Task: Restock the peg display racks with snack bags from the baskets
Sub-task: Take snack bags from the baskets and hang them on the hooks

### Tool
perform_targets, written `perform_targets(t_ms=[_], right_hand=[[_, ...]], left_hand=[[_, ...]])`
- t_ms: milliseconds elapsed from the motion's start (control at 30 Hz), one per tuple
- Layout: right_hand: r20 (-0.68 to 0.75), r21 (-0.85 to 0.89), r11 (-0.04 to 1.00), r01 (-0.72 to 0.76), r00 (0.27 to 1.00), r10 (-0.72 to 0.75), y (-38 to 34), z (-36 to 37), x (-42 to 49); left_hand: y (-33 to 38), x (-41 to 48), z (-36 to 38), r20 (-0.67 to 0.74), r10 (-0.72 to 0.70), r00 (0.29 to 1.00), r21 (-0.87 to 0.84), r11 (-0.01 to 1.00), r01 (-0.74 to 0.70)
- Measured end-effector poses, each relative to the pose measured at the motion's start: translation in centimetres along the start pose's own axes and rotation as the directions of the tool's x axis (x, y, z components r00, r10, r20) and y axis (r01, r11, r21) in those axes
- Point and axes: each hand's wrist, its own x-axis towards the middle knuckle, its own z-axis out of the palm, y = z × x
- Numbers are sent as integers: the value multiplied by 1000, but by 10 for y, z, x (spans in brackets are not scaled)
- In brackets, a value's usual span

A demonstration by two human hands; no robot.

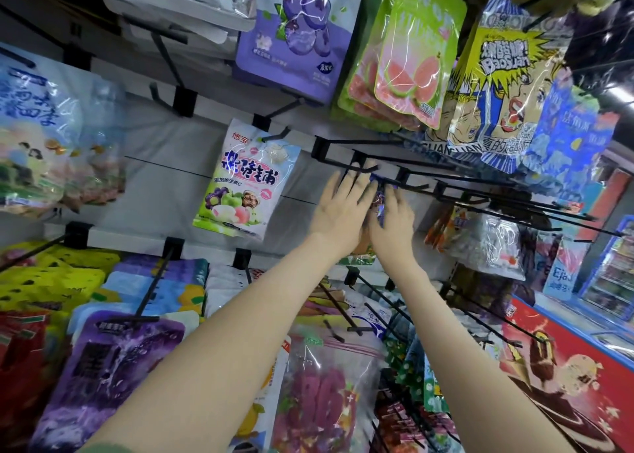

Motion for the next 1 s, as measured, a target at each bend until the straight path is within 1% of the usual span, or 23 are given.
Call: perform_targets(t_ms=[67,100,167,200,267,333,400,467,500,533,600,667,700,733,800,833,867,900,967,1000], right_hand=[[104,17,998,58,993,-60,1,5,-1],[125,29,996,80,989,-83,2,7,-3],[128,68,993,97,986,-105,4,9,-6],[129,86,990,110,984,-120,5,9,-10],[140,138,978,154,975,-173,4,4,-20],[127,215,957,195,966,-225,-4,-6,-41],[100,296,939,175,972,-213,-18,-22,-72],[26,399,887,232,964,-264,-36,-38,-110],[-13,440,853,279,952,-305,-42,-44,-131],[-21,482,816,320,935,-354,-46,-47,-155],[47,578,743,338,895,-444,-46,-45,-204],[187,662,698,272,842,-506,-34,-35,-260],[274,691,688,221,801,-532,-25,-27,-291],[368,709,687,160,746,-554,-15,-17,-323],[543,718,695,18,611,-577,14,5,-392],[614,709,703,-54,537,-578,28,16,-427],[685,680,724,-119,456,-568,44,28,-463],[751,634,755,-168,366,-549,62,40,-502],[849,524,826,-209,206,-486,102,63,-577],[882,470,858,-209,140,-449,124,74,-615]], left_hand=[[-2,1,4,129,18,991,71,997,-27],[-3,0,4,176,2,984,87,996,-18],[-4,-4,1,219,-30,975,89,996,11],[-3,-8,-1,225,-33,974,63,998,19],[-2,-19,-13,237,-31,971,-40,998,41],[5,-36,-35,185,-34,982,-225,971,77],[18,-66,-58,68,-123,990,-468,873,141],[37,-111,-82,-1,-284,959,-650,729,216],[46,-136,-92,-11,-361,932,-698,670,251],[55,-164,-99,-12,-428,904,-714,637,292],[72,-218,-106,6,-530,848,-700,604,382],[90,-278,-105,79,-602,794,-656,568,496],[100,-311,-103,135,-632,763,-621,546,562],[111,-346,-100,202,-659,725,-577,518,632],[138,-422,-91,333,-698,634,-463,465,755],[153,-462,-86,398,-717,573,-397,428,812],[169,-505,-78,462,-742,486,-313,376,872],[188,-548,-71,524,-763,379,-221,308,925],[229,-630,-58,612,-779,134,-33,144,989],[251,-670,-51,635,-772,22,78,93,993]])
